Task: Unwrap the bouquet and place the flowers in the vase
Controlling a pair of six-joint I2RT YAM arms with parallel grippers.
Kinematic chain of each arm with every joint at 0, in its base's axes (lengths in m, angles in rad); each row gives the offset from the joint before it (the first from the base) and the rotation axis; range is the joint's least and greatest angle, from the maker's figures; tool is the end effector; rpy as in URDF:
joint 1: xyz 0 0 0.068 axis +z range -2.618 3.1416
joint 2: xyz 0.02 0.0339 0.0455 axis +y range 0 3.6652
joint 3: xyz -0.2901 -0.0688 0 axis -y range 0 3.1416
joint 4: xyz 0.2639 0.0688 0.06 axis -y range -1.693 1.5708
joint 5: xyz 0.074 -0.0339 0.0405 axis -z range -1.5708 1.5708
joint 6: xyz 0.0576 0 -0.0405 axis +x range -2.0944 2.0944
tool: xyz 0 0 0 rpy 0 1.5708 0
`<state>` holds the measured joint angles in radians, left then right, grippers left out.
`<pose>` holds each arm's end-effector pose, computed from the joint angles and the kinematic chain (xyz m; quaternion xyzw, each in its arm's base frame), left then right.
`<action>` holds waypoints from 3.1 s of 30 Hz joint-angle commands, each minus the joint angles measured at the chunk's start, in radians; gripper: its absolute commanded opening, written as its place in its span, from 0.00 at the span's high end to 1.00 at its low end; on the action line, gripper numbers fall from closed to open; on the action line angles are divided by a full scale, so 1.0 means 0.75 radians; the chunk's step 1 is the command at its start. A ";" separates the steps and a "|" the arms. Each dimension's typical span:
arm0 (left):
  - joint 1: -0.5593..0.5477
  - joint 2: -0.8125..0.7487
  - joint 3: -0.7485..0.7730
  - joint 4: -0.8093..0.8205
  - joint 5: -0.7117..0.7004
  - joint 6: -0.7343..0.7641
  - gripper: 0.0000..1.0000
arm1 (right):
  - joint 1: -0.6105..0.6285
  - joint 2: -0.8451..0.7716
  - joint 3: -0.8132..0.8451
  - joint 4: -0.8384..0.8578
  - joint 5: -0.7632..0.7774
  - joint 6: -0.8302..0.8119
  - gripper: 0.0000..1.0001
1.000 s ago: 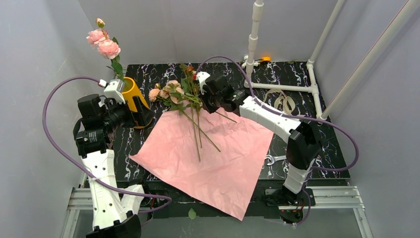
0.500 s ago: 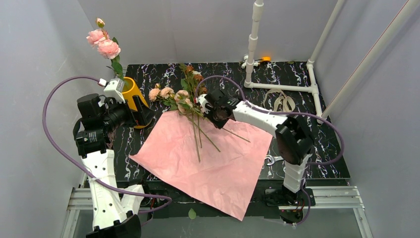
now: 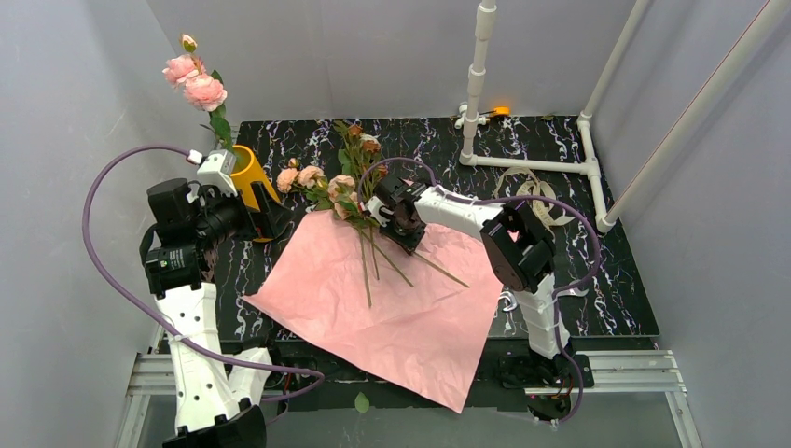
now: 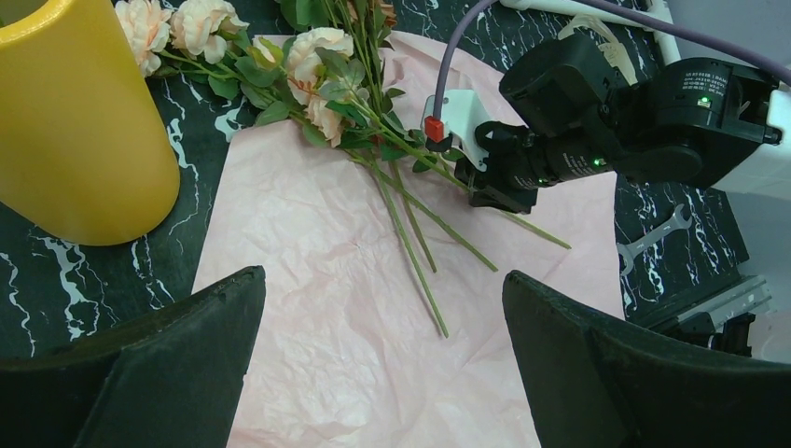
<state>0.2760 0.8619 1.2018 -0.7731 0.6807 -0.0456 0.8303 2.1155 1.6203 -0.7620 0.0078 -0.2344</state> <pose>0.1713 0.0108 0.4284 0.0503 0.8128 -0.2210 0.5367 0.3185 0.3478 0.1638 -0.5008 0.8513 0.0422 0.1504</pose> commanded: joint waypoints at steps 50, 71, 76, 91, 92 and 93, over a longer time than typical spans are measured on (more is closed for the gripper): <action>-0.703 0.302 0.009 0.808 0.038 -0.426 0.30 | -0.050 -0.884 -0.489 1.090 -1.061 0.780 0.99; -0.619 -0.046 0.137 0.375 -0.184 -0.137 1.00 | -0.073 -1.085 -0.617 0.813 -0.801 0.458 0.02; -0.602 -0.121 0.476 0.211 -0.552 0.094 1.00 | -0.088 -1.152 -0.647 0.739 -0.745 0.360 0.02; -0.598 0.245 1.062 0.255 -1.238 0.384 1.00 | -0.090 -1.127 -0.633 0.717 -0.726 0.341 0.02; -0.599 0.284 1.100 0.254 -1.245 0.394 1.00 | -0.089 -1.127 -0.633 0.716 -0.724 0.342 0.02; -0.599 0.317 1.146 0.250 -1.248 0.402 1.00 | -0.090 -1.127 -0.634 0.715 -0.724 0.340 0.02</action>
<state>-0.1783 0.9936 1.9774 -0.5846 -0.1684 0.1944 0.7666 1.2728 1.1473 -0.2379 -0.5446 0.0429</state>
